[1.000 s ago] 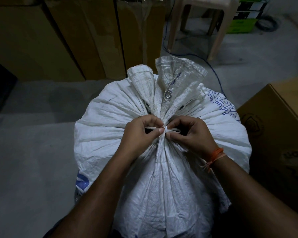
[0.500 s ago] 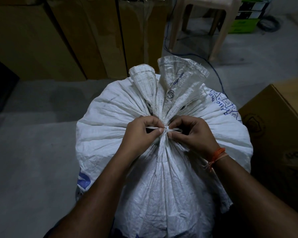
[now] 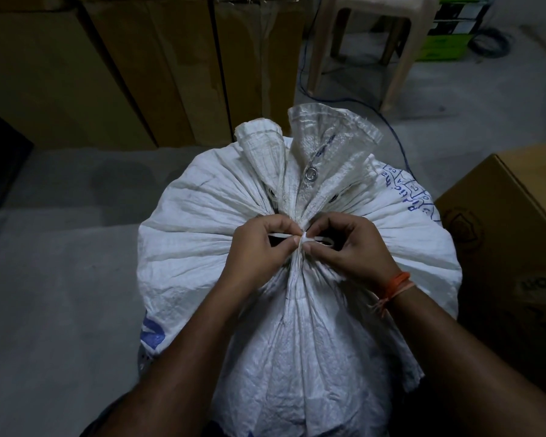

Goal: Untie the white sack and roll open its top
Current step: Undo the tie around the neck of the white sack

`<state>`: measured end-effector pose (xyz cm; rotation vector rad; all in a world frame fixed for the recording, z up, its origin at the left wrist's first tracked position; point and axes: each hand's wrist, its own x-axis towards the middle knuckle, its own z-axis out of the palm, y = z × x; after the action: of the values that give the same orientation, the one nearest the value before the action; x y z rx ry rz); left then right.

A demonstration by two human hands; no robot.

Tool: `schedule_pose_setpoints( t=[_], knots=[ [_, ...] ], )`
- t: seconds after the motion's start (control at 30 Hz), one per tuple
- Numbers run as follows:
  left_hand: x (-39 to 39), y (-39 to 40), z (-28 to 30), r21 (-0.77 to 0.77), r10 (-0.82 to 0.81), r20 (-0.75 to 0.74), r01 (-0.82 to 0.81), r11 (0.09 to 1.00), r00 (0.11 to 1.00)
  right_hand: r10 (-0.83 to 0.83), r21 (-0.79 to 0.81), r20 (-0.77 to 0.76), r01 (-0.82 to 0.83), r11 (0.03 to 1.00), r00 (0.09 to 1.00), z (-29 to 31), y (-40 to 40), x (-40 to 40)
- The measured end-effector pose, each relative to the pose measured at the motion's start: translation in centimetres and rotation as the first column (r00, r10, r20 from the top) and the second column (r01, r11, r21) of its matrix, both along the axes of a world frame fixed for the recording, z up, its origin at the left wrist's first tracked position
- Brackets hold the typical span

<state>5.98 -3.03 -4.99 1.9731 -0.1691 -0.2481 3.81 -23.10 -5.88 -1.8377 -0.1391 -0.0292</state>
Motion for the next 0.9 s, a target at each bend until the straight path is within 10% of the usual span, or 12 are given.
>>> schedule_pose_setpoints(
  t=[0.9],
  knots=[
    [-0.1, 0.2, 0.1, -0.069, -0.025, -0.059, 0.021, 0.997, 0.998, -0.002, -0.018, -0.006, 0.002, 1.0, 1.0, -0.5, -0.4, 0.2]
  ],
)
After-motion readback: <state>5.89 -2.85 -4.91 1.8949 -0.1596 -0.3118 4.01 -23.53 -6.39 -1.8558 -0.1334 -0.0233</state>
